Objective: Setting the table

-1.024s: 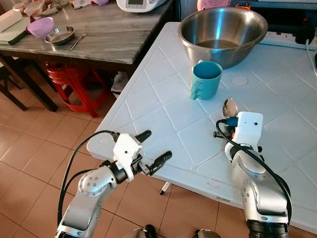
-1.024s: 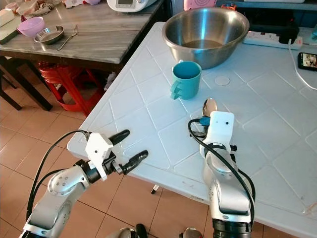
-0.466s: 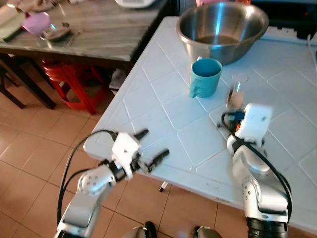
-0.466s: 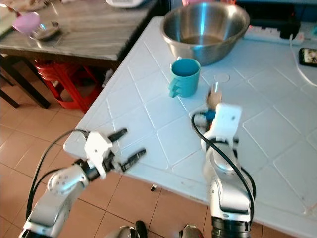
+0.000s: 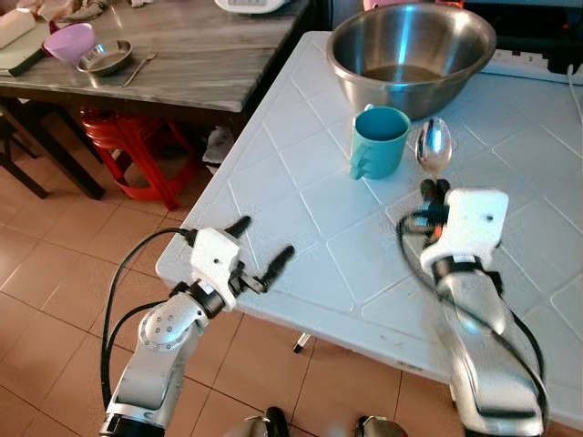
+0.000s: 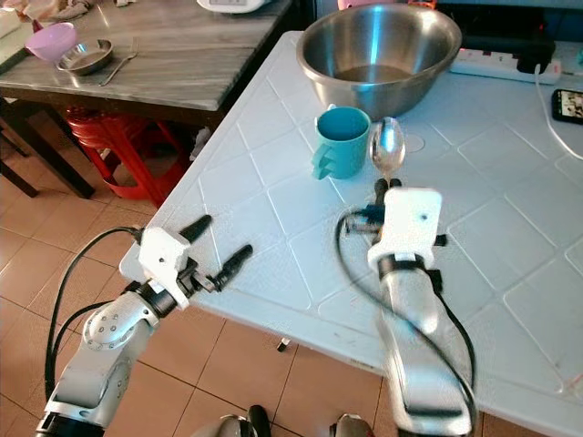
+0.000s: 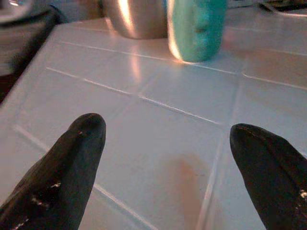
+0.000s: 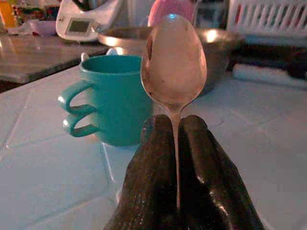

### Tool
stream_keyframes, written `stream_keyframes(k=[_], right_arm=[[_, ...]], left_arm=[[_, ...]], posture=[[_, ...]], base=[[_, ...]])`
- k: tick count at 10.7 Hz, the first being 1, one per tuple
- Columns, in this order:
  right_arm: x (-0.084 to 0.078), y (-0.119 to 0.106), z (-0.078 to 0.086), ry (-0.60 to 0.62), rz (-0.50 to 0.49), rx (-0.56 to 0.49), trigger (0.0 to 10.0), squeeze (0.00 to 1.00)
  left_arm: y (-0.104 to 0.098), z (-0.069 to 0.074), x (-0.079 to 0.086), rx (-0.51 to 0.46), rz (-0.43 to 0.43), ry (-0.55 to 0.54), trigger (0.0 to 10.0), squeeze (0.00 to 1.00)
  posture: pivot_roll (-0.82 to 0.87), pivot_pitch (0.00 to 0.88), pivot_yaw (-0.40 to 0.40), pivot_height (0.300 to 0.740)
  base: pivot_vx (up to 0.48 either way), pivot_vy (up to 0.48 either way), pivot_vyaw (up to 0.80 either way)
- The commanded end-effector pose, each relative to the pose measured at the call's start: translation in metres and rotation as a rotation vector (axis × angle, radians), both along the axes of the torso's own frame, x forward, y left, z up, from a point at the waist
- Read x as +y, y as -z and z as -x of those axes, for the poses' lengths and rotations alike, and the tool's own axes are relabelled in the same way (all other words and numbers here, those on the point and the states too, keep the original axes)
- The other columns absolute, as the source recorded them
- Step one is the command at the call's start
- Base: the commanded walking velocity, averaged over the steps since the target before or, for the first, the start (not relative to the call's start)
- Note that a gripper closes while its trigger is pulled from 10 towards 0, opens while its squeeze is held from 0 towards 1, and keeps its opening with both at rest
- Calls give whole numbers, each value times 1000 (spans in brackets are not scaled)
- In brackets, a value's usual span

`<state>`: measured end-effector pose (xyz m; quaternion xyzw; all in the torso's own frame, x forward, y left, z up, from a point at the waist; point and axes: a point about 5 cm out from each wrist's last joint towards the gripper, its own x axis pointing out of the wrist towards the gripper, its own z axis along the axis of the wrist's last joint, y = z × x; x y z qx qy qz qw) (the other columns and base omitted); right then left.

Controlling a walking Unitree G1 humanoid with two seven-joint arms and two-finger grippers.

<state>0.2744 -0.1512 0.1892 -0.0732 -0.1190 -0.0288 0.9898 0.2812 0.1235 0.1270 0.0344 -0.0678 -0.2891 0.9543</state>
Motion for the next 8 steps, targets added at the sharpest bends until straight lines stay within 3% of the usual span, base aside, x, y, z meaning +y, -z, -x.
stream_keyframes(k=[1,2,5,8], right_arm=[[3,-3,7,-12,17,-40,6510,0],[3,-2,7,-4,23,-44,10000,0],[0,7,10,16,23,-26,10000,0],[0,9,7,17,14,-21,10000,0]], left_arm=[[5,-4,10,13,-11,-115,10000,0],[5,-7,13,17,-4,-182,10000,0],[3,-12,14,25,14,-230,10000,0],[0,-16,15,19,31,-241,10000,0]], posture=[[-150,162,150,740],[-148,161,149,740],[-138,154,142,740],[-140,155,142,740]], base=[[0,0,0],[0,0,0],[0,0,-135],[0,176,-769]])
